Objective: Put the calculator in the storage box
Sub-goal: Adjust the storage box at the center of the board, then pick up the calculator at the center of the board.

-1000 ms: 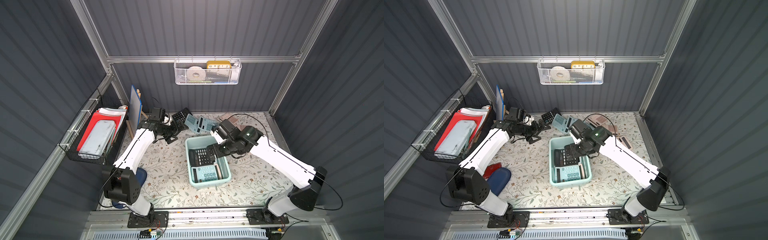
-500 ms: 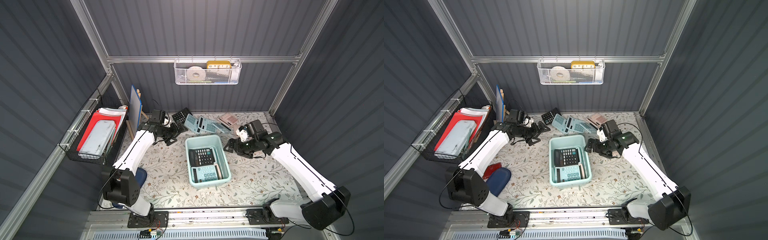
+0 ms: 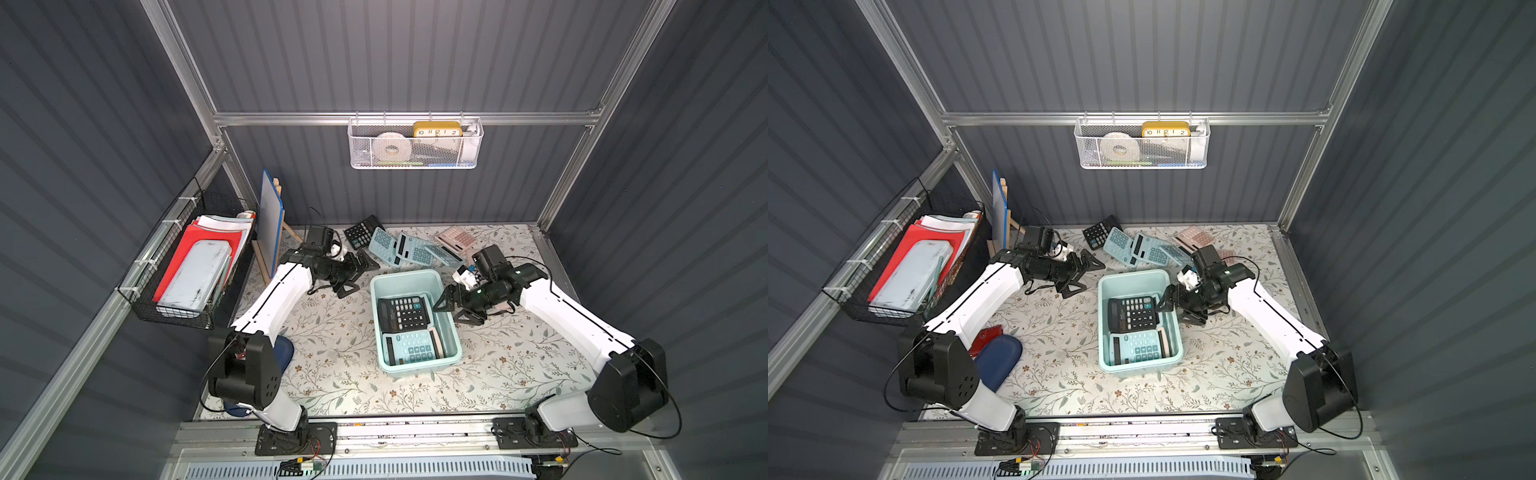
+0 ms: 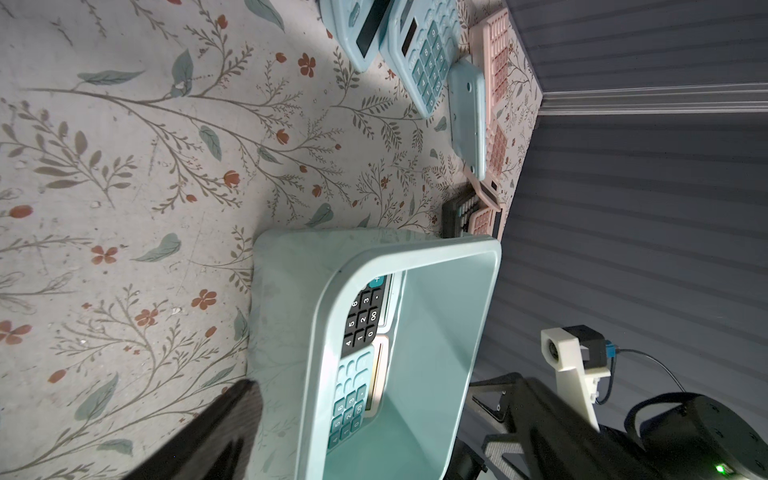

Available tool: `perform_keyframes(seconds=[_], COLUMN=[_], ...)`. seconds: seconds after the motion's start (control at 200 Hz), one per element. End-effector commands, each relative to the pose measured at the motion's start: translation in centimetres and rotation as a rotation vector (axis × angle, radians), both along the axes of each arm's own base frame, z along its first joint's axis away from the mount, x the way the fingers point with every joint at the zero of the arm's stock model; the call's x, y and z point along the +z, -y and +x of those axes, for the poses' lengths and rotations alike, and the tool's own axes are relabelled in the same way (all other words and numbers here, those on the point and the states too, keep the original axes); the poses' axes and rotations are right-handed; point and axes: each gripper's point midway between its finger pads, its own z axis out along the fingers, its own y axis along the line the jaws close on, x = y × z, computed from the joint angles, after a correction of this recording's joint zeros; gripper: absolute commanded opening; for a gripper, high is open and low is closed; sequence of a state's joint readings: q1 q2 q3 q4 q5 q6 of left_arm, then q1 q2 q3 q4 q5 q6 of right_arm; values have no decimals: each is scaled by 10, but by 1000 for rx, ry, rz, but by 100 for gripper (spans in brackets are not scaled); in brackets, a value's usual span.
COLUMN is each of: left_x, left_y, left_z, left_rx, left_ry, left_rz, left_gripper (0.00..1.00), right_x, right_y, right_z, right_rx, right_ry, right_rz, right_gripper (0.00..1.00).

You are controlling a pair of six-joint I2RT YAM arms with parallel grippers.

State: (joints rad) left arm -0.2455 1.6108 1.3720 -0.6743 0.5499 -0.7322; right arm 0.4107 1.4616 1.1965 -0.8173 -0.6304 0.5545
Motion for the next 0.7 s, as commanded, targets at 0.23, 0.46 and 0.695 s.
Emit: perform_keyframes(seconds=[0.23,0.46,0.695], left_x=[8,12,10], left_y=[-4,-26,-42], left_z=[7,6,3], left_rx=[22,83,95], left_ry=[-3,-7,-14], left_rz=[44,123,141], left_gripper=[99,99,99], right_x=[12,27,34], right_y=[-61,-31,29], right_z=[-6,8,36], right_rx=[151,42,-147], right_ry=[-21,78,184], right_rz=[80,-39,-186], right_gripper=[79,87,99])
